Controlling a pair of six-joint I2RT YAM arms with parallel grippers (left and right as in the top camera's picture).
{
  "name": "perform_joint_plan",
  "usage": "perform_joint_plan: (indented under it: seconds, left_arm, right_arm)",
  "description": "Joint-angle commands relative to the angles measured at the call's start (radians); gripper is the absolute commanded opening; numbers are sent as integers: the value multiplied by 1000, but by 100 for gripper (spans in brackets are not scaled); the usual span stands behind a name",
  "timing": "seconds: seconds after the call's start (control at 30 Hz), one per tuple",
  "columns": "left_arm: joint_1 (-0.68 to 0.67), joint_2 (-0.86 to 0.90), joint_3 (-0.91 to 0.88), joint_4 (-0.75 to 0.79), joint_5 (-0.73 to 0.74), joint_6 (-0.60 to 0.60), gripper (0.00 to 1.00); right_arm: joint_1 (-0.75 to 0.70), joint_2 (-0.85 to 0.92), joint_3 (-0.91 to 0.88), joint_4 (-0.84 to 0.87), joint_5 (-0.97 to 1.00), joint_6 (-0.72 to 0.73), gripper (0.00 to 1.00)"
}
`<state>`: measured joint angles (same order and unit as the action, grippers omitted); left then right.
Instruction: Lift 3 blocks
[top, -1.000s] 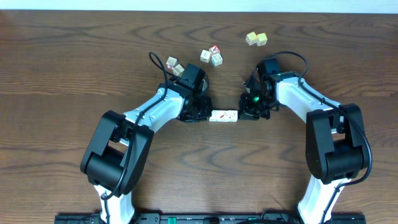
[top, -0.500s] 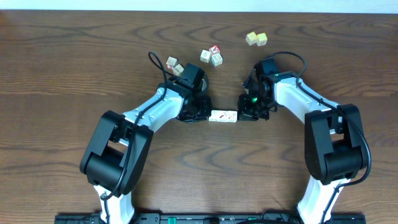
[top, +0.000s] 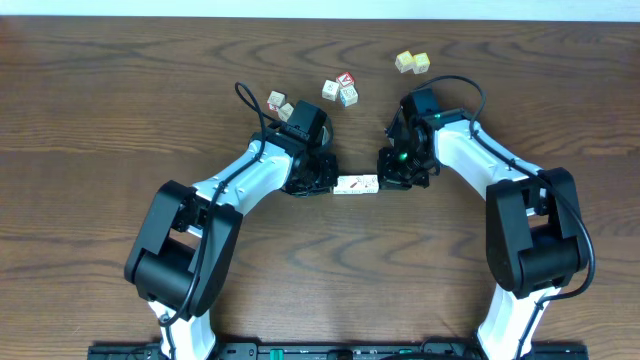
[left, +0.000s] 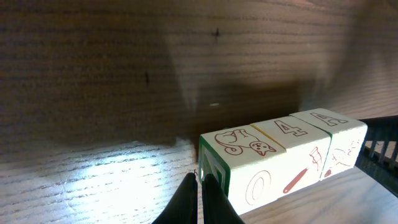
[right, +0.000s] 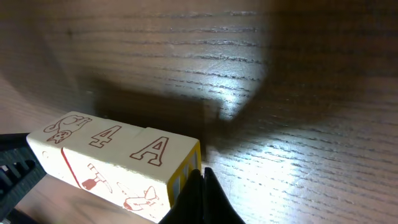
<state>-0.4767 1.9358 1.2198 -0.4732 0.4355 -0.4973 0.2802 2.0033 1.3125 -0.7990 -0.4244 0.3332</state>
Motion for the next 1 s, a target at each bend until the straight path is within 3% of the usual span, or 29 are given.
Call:
perform_joint_plan:
  seconds: [0.0, 0.97]
  left_arm:
    - [-20, -44, 8, 11, 82, 6, 7]
    - [-21, -172, 8, -35, 101, 5, 7]
  right_arm:
    - [48, -41, 37, 2, -134, 11, 1]
    - [68, -223, 37, -30, -121, 37, 1]
